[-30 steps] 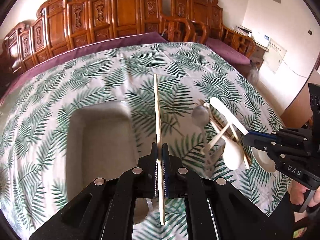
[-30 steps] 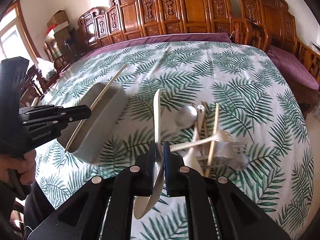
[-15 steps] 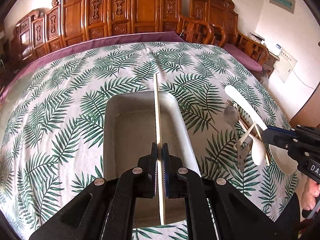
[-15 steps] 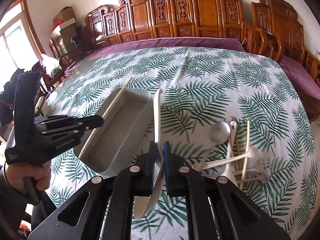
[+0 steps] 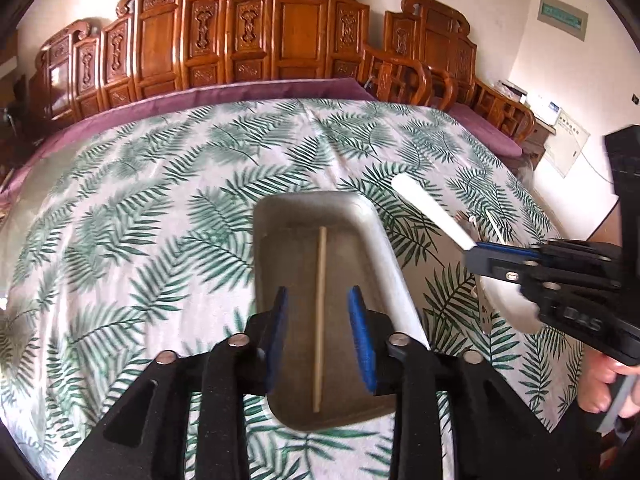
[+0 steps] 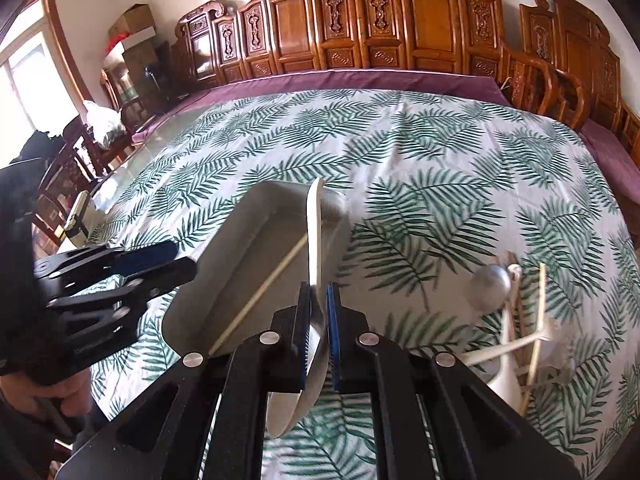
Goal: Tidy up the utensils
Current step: 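Release the chopstick into the tray with the left tool while the right tool lowers the spoon in, then return both tools to the pile and grasp the metal spoon with the left tool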
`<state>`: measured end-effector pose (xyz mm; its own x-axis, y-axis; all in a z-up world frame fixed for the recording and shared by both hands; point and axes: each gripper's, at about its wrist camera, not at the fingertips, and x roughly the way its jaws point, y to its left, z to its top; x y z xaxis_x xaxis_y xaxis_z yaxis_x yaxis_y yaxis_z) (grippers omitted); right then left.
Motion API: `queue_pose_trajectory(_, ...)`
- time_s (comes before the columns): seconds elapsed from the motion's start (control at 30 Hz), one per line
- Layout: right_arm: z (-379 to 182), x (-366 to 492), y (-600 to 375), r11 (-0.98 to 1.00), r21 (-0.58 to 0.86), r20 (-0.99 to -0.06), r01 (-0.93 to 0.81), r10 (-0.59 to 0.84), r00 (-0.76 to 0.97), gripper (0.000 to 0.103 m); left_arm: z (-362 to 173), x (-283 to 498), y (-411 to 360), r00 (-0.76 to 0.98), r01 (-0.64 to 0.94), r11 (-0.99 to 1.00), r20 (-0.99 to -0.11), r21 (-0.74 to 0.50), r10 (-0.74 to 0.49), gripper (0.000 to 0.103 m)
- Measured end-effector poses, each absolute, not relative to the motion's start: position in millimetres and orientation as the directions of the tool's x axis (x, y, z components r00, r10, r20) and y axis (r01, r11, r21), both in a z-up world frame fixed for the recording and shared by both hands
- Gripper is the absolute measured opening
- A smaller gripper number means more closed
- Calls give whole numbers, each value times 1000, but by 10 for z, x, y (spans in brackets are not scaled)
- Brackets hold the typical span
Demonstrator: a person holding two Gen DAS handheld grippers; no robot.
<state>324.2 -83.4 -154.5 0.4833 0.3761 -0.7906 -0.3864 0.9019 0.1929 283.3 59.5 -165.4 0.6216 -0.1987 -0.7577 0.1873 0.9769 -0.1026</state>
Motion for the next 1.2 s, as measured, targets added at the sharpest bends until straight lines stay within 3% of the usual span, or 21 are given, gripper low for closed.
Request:
queue_pose_trajectory(0.07, -1573, 3279, -743, 899, 199, -792, -391, 383, 475, 10, -1579, 2748, 671, 642, 181, 980, -745, -83, -181, 43)
queue_pose_trajectory(0.2, -1659, 3355, -540, 893, 217, -797, -395, 396, 457, 10, -1457, 2616, 836, 664, 152, 985, -730, -81, -163, 48)
queue_pose_trajectory(0.27, -1697, 3386, -468, 889, 229, -798, -396, 405, 446, 10, -1398, 2540, 915, 680, 139, 987, -718, -78, -152, 65)
queue_pose_trajectory(0.37, -1754, 3430, -355, 885, 240, -803, -399, 412, 431, 10, -1310, 2420, 990, 708, 120, 992, -697, -41, -115, 71)
queue_pose_trajectory(0.83, -1875, 3496, -69, 879, 237, -814, -415, 412, 408, 11, -1211, 2101, 1136, 724, 89, 996, -686, -6, -69, 76)
queue_pose_trajectory(0.9, -1842, 3478, -94, 874, 240, -809, -423, 421, 410, 22, -1217, 2099, 1143, 725, 87, 996, -685, -8, -69, 76)
queue_pose_trajectory(0.97, -1803, 3458, -127, 870, 239, -803, -430, 426, 416, 26, -1224, 2106, 1143, 723, 89, 996, -686, -20, -78, 76)
queue_pose_trajectory(1.2, -1635, 3311, -372, 869, 216, -783, -446, 427, 453, 26, -1247, 2082, 1017, 720, 119, 993, -687, -18, -98, 76)
